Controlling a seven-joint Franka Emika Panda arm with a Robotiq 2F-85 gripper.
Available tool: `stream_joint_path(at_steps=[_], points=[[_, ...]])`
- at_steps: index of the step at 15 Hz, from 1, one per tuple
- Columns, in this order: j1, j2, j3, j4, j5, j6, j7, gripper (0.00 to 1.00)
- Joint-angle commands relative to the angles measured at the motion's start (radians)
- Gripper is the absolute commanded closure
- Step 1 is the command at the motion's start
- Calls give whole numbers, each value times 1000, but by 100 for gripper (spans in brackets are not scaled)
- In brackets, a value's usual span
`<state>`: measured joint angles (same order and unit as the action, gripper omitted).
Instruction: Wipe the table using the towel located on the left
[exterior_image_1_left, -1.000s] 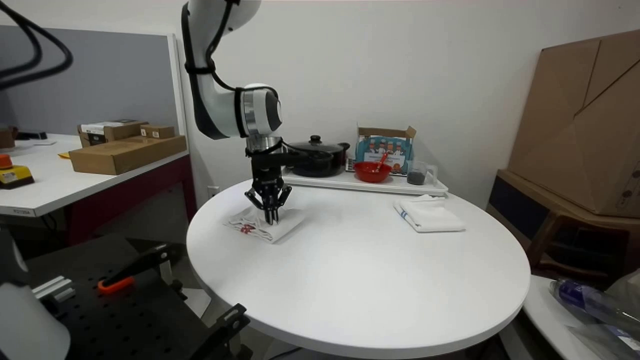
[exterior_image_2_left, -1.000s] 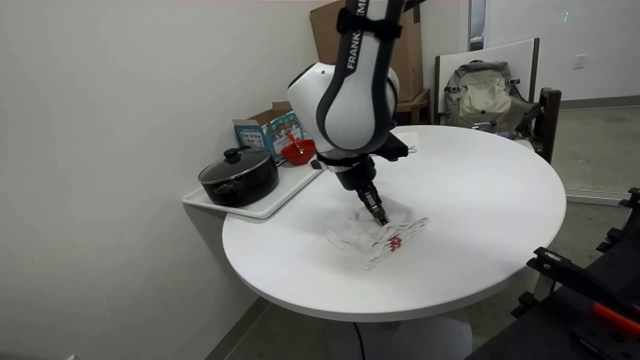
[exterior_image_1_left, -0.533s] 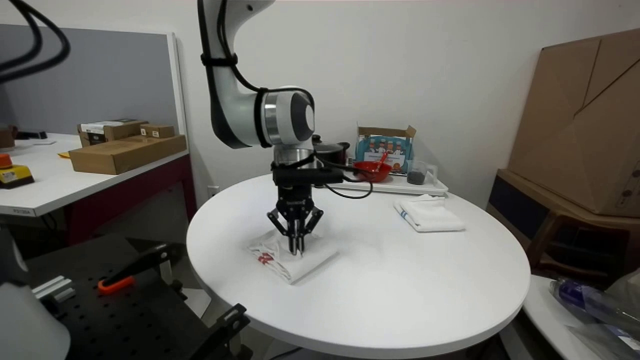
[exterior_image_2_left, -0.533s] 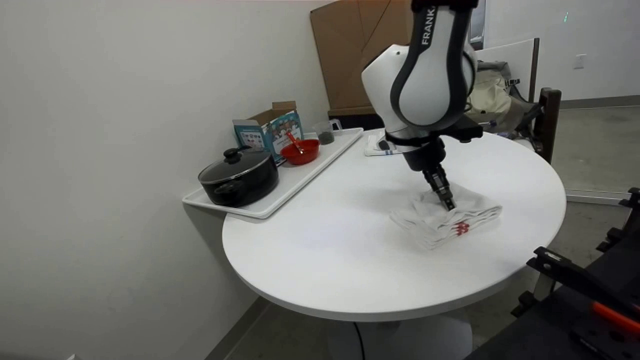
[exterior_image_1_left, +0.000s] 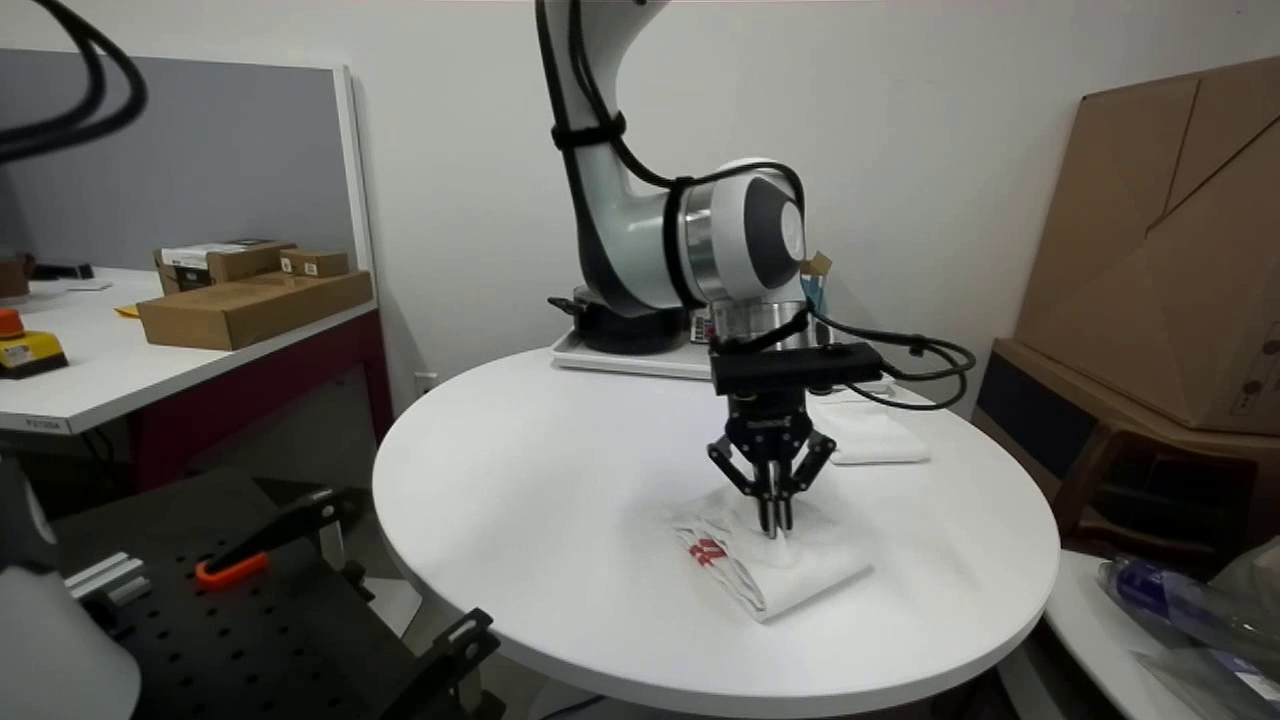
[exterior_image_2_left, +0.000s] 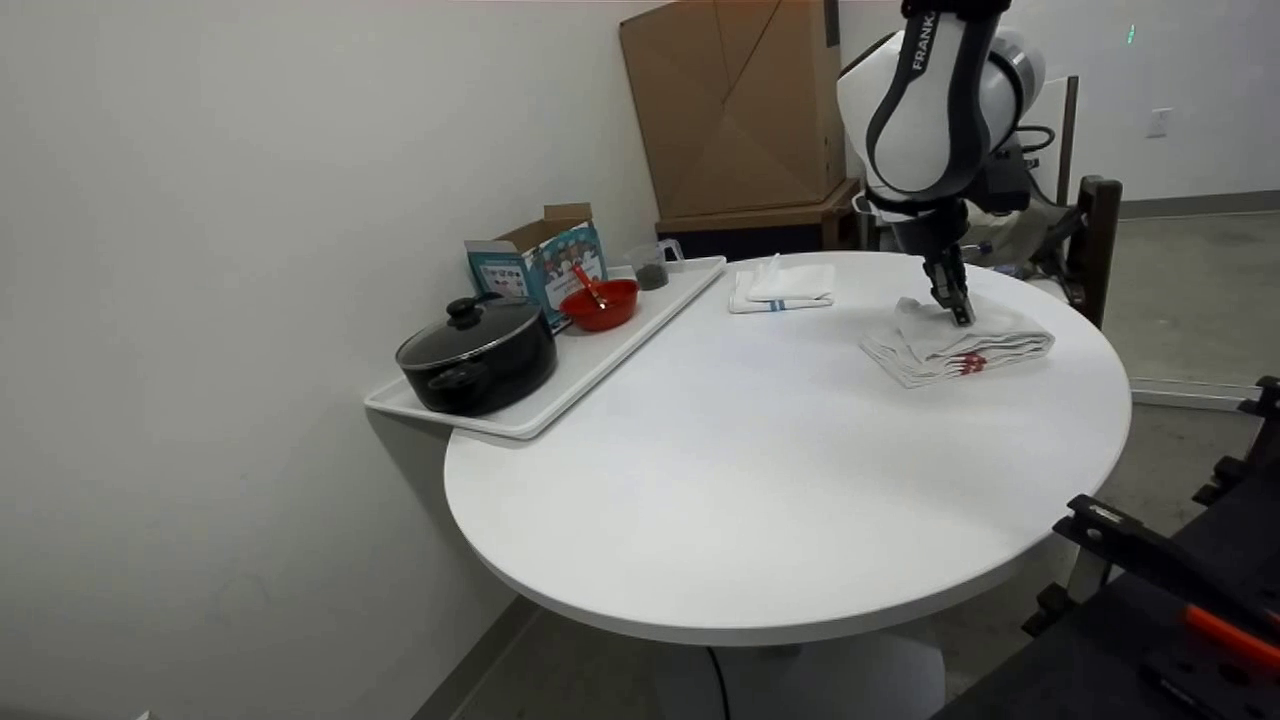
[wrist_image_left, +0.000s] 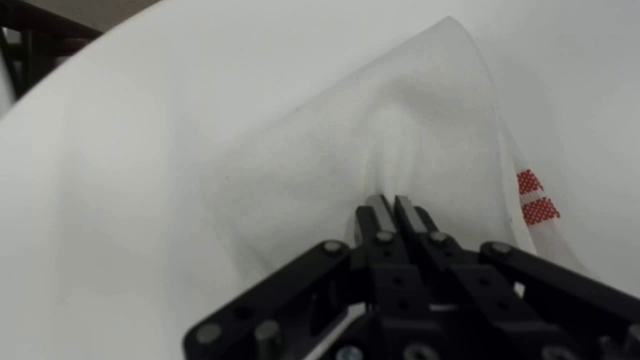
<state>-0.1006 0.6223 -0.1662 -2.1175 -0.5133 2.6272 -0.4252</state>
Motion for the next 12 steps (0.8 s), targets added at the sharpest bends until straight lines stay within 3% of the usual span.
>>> stream_joint_path(at_steps=[1, 7, 12], points=[[33, 109, -2, 189, 5, -48, 66, 93], [140, 229, 66, 399, 3, -124, 90, 93], [231, 266, 120, 502, 0, -167, 81, 93]])
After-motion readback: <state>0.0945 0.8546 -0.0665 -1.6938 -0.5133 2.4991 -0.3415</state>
